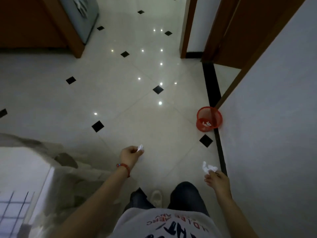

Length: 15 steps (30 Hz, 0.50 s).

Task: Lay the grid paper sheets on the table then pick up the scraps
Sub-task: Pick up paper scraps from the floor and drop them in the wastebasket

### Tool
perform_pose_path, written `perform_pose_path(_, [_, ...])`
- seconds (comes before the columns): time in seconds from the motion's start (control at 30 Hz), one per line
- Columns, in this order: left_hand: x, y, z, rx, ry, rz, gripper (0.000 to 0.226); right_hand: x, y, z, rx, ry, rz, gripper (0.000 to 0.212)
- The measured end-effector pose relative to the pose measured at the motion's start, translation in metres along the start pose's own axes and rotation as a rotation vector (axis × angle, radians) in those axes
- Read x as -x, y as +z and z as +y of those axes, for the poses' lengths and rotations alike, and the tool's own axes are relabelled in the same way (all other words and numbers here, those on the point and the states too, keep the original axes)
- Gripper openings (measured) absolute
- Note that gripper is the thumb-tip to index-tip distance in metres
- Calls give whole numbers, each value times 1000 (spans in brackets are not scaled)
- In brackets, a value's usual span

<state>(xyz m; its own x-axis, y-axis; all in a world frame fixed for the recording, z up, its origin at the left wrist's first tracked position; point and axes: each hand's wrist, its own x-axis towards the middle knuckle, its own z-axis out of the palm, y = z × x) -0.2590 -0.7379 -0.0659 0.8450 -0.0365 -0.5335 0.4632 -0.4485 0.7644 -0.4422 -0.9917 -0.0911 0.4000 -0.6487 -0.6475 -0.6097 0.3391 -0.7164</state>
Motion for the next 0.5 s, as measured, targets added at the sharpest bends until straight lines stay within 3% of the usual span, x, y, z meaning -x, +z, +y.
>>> perform_pose_path(0.27, [-149, 55, 117, -72, 54, -71, 22, -113, 33, -86, -23, 35, 31, 10])
perform_pose_path(0.5, [-220, 105, 218, -146, 70, -79, 11, -208, 51, -208, -82, -22, 39, 11])
